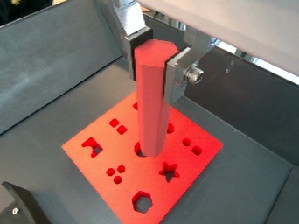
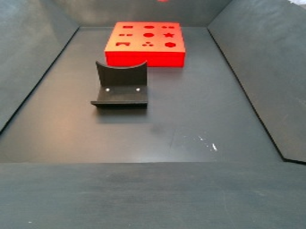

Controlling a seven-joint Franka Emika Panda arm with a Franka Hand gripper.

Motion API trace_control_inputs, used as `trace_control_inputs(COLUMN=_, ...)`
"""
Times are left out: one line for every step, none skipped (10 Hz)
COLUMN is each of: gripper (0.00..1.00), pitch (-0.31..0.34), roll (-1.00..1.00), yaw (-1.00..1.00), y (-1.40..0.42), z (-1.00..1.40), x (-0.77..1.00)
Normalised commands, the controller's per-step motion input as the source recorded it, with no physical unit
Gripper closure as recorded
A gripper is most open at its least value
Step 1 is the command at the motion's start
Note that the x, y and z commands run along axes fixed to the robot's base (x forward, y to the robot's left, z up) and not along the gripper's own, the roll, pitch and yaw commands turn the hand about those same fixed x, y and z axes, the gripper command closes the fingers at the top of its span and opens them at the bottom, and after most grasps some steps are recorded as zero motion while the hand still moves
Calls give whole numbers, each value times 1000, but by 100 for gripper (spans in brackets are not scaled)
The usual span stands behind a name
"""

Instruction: Insert the hexagon object.

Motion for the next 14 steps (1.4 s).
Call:
trace_control_inputs(gripper=100, pitch=0, roll=0, yaw=137, y=429, z=-234, x=200)
trace_control_inputs(gripper=100, pitch=-66, roll=87, yaw=0, y=657, z=-426, x=0)
trace_control_inputs(gripper=100, pitch=-163, roll=-26, yaw=-9, y=766, z=-751, x=57)
trace_control_inputs(gripper=100, pitch=-137, roll=-117, yaw=-14, y=340, z=-643, x=143)
trace_control_inputs(gripper=100, pitch=-130, roll=-114, yaw=-83, y=109, z=-574, x=197)
trace_control_inputs(gripper=100, pitch=-100, roll=-73, yaw=-117, y=31, z=-474, x=123)
trace_control_inputs(gripper=100, pitch=-50, roll=-10, yaw=-200, y=0, z=-397, x=60)
trace_control_inputs(gripper=100, pitch=0, roll=0, yaw=-217, y=120, z=-351, x=0)
trace_control_inputs(gripper=100, pitch=-3, roll=0, yaw=-220, y=166, z=-286, x=-160)
trace_control_inputs(gripper=100, pitch=0, roll=0, yaw=-271, y=183, z=-209, x=-434)
trace_control_inputs(gripper=100, pitch=-61, roll=-64, yaw=-251, y=97, z=-237, x=-303)
trace_control_inputs(gripper=100, pitch=-114, roll=-107, yaw=-166, y=54, z=-209, x=-114)
trace_control_inputs(gripper=100, pitch=-107, roll=-74, yaw=-140, y=69, z=-211, x=-143)
trace_control_inputs(gripper=100, pitch=-100, roll=-84, yaw=-114, y=60, z=-180, x=-91)
